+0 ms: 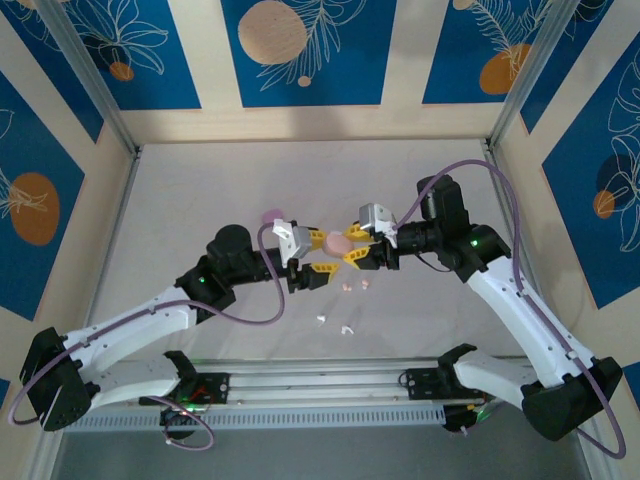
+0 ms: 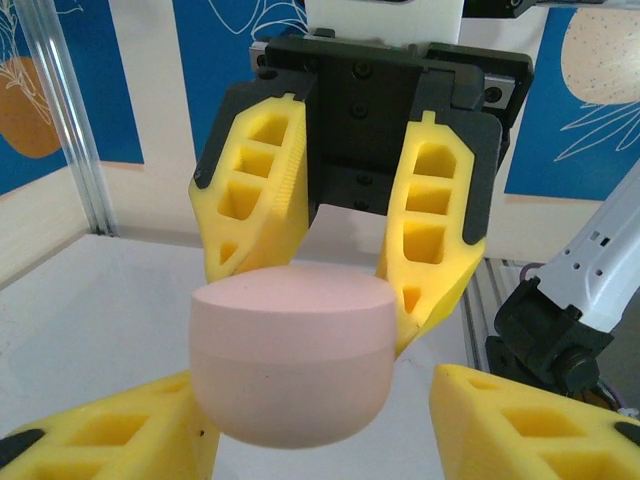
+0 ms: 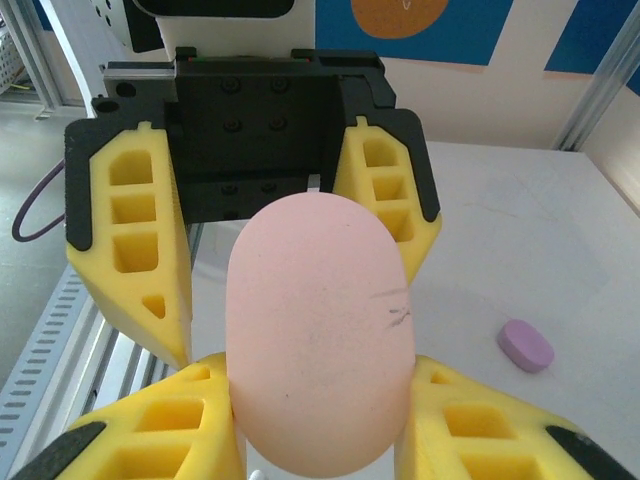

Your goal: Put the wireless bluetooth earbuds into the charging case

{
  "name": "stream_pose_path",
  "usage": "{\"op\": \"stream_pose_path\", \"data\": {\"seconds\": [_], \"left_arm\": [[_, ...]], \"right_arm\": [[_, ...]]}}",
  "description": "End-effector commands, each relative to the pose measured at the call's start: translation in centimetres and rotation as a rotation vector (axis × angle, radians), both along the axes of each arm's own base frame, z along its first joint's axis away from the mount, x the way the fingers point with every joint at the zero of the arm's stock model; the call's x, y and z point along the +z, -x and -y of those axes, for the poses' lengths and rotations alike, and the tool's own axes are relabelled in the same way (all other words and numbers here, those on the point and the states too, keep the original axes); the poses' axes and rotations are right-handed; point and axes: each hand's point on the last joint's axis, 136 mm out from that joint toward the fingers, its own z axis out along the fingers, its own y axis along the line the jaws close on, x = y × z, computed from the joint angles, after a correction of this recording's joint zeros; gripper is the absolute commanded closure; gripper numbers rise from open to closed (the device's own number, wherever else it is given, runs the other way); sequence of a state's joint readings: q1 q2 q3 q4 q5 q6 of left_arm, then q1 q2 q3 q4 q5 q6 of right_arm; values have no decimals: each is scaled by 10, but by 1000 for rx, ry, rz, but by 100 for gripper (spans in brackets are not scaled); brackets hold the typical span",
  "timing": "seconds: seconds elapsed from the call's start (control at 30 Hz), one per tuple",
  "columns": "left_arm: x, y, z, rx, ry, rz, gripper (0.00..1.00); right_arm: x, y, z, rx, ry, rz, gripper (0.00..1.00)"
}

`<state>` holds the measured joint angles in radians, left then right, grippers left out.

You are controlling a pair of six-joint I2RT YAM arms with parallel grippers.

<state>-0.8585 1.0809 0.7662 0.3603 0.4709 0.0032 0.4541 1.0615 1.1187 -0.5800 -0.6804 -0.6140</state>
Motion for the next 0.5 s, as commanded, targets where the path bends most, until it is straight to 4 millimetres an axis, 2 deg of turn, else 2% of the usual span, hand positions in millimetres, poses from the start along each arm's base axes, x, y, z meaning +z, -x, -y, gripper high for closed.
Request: {"op": "stream_pose_path", "data": {"seconds": [0.0,0.1,0.27,0.33,0.47], "left_arm": [[31,1,-3,7,71,78,41],[31,-1,-5,23,76,90,41],[25,2,0,-12,45,70,48],[26,2,2,-22,52,69,54],[29,3,3,-31,68,65,54]], "right_arm": [[-6,1,-1,18,8,-5,72],[-8,0,-2,21,9,-12,72],[-7,-1,-3,27,2,-10,72],[-8,-1,-4,30,2,-11,72],[-12,-3,-4,25,11,-9,72]]}}
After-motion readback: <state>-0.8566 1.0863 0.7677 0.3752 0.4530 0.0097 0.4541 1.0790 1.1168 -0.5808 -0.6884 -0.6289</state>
